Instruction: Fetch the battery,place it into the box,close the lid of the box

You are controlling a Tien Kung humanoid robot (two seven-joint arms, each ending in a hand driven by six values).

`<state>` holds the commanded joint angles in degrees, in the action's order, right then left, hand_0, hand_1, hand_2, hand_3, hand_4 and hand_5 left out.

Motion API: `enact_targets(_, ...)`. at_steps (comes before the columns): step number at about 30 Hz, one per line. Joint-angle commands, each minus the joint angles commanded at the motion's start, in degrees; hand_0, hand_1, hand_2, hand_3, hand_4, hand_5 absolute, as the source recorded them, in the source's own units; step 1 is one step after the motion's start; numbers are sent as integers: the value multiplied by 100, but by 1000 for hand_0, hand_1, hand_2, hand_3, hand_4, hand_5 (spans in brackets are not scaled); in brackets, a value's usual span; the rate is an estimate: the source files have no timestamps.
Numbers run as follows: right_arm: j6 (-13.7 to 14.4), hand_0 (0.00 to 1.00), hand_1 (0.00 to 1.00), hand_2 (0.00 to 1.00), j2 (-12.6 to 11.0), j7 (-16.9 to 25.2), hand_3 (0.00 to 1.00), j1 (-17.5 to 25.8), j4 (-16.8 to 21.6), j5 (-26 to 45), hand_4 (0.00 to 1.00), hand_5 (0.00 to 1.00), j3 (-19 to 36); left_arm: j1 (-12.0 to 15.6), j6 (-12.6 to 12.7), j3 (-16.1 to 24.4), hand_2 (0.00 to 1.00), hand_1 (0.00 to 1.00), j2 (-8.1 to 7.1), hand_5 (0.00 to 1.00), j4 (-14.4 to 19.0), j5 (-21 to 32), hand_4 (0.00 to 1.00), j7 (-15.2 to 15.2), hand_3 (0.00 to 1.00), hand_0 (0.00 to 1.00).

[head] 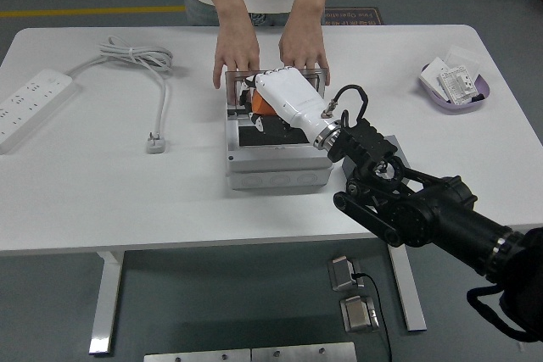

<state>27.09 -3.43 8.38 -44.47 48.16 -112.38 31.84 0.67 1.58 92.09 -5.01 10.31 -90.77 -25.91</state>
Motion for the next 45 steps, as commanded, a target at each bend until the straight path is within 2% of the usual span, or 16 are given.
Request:
enact_targets(8,200,114,191,250,46,197,241,100,-123,142,2,2,44,-18,-5,-15,735,708,25,593,0,-10,897,58,801,705)
enact_targets(16,196,144,211,261,62,324,244,217,-252,362,2,2,86,-39,-13,-83,735,708,38,591,0,7,895,153,802,706)
enact_targets(17,191,185,225,273,64,359,252,229,-273,405,2,2,105,-38,-18,-95,735,708,38,592,0,6,895,165,801,706)
enact_targets(22,161,185,225,273,60,523,252,279,-343,605,2,2,148,-39,-28,-136,735,708,44,592,0,18,895,216,801,706)
enact_targets(23,159,259,256,361,61,551,325,287,-351,633,174,44,152,-40,-30,-147,735,707,45,590,0,27,894,226,801,705)
enact_targets(28,139,259,256,361,76,640,325,314,-365,722,174,44,168,-49,-40,-176,735,707,54,590,0,35,894,273,801,705)
enact_targets(29,134,342,364,494,78,648,607,316,-366,727,417,229,169,-52,-41,-175,734,708,55,590,0,31,893,276,801,706)
enact_targets(34,106,342,364,494,83,726,607,324,-368,766,417,229,200,-63,-50,-147,734,708,54,590,0,-24,893,277,801,706)
enact_targets(35,102,382,402,538,81,739,671,324,-369,771,663,333,209,-64,-51,-141,734,706,54,588,0,-35,893,276,800,706)
enact_targets(40,76,382,402,538,70,769,671,326,-383,789,663,333,249,-71,-56,-121,734,706,57,588,0,-74,893,274,800,706)
enact_targets(41,68,563,505,623,68,767,745,326,-386,791,949,574,251,-72,-57,-120,733,706,59,587,0,-77,893,274,800,705)
enact_targets(45,13,563,505,623,61,744,745,337,-403,808,949,574,245,-74,-62,-125,733,706,66,587,0,-87,893,275,800,705)
